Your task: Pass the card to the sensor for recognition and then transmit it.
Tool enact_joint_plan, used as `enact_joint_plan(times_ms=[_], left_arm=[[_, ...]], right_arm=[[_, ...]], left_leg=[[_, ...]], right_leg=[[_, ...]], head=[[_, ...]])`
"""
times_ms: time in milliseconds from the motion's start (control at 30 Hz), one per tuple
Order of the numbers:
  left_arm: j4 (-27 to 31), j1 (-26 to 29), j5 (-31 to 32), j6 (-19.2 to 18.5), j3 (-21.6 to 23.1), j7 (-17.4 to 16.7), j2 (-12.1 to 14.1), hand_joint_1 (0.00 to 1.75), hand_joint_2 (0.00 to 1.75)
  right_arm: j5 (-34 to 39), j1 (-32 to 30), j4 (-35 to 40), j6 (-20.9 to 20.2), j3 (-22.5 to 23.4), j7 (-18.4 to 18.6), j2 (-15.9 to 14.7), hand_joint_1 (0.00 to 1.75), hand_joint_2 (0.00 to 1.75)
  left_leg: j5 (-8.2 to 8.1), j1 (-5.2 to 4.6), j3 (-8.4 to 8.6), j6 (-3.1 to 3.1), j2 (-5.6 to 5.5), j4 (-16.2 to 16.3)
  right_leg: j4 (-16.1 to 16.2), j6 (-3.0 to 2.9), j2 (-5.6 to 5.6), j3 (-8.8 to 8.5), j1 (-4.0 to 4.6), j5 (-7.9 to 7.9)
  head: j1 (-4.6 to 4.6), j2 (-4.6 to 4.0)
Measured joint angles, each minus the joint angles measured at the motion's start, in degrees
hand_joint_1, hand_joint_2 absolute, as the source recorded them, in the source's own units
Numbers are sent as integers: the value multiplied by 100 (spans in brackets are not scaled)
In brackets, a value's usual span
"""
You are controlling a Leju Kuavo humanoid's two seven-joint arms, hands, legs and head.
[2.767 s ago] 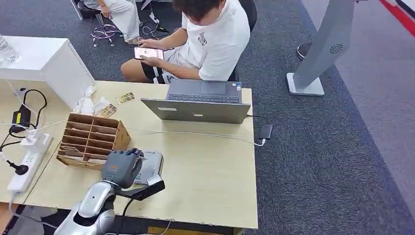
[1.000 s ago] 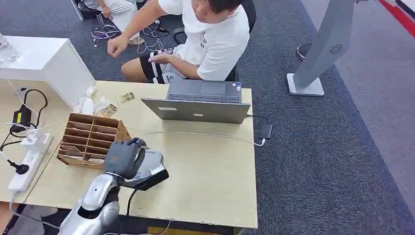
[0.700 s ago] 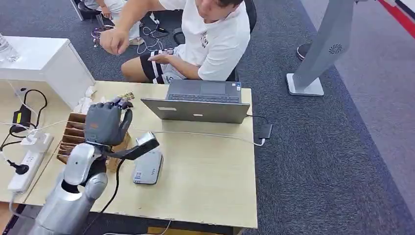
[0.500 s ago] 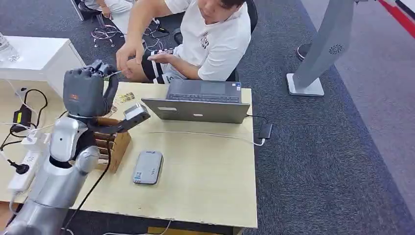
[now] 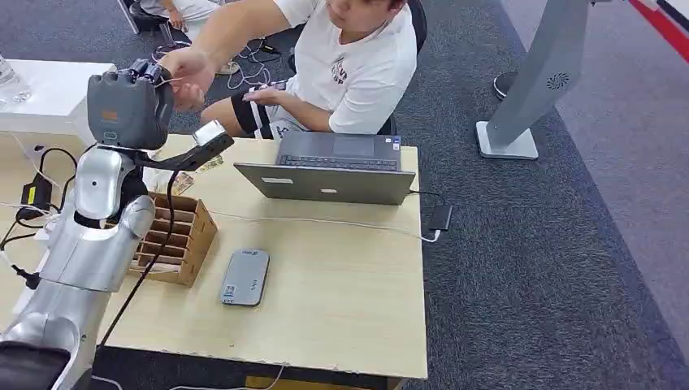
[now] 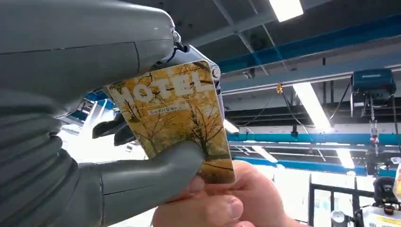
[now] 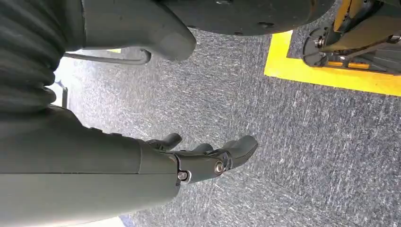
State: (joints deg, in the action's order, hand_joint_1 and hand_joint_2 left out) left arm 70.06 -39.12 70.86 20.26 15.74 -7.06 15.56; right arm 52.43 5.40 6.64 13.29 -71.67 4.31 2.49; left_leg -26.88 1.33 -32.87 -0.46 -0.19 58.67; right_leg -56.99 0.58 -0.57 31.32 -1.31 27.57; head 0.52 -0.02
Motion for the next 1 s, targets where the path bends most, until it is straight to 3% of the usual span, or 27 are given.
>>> enact_joint_plan(times_ms=[133, 167, 200, 533, 667, 800, 867, 933, 1000], left_arm=[[-219, -8, -44, 15, -33, 0, 0, 175, 175], [-267, -8, -61, 31, -48, 0, 2, 141, 175], [-313, -8, -85, 42, -61, 0, 2, 0, 175], [-601, 74, -179, 144, -70, 87, -2, 0, 175], [-503, 252, -269, 194, -70, 308, 0, 0, 175], [186, 754, -532, -226, -68, 481, 82, 0, 175], [656, 1126, -989, -696, -66, 639, 191, 0, 175], [1128, 1577, -1527, -1167, -66, 843, 398, 0, 175], [1607, 2205, -1771, -1217, -92, 1015, 663, 0, 175]], right_arm=[[0, 4, 0, 4, -24, 15, 0, 0, 175], [0, 5, 0, 11, -31, 17, -2, 0, 175], [0, 5, 0, 18, -33, 18, -2, 0, 175], [22, 6, 0, 20, -42, 22, -11, 0, 175], [101, 8, 0, 20, -57, 48, -11, 0, 175], [234, -2, 0, 55, -72, 26, -11, 0, 175], [330, -17, 0, 85, -72, -15, -11, 0, 175], [417, -30, 0, 155, -72, -37, -7, 0, 175], [474, -55, 0, 175, -70, -63, 2, 0, 175]], left_leg=[[0, 0, -1, 0, -1, 0], [0, 0, -1, 0, -1, 0], [0, 0, -1, 0, -1, 0], [0, 0, -2, 0, -1, 0], [0, 0, -2, 0, 0, 0], [-1, 0, -5, 0, 9, -1], [-4, 0, -6, -3, 12, -1], [-7, 0, -8, -6, 22, -4], [-11, 0, -5, -6, 35, -6]], right_leg=[[0, 0, 1, 0, 0, 0], [0, 0, 1, 0, 0, 0], [0, 0, 1, 0, 0, 0], [0, 0, 1, 0, 0, 0], [0, 0, 0, 1, 0, 0], [0, 0, -8, 5, 0, 1], [0, 0, -10, 8, 0, 2], [-1, 0, -20, 10, 0, 4], [-1, -1, -36, 15, 0, 6]], head=[[0, 2], [-2, 0], [0, 2], [0, 2], [-2, 2], [-2, 0], [0, 2], [2, 0], [0, 2]])
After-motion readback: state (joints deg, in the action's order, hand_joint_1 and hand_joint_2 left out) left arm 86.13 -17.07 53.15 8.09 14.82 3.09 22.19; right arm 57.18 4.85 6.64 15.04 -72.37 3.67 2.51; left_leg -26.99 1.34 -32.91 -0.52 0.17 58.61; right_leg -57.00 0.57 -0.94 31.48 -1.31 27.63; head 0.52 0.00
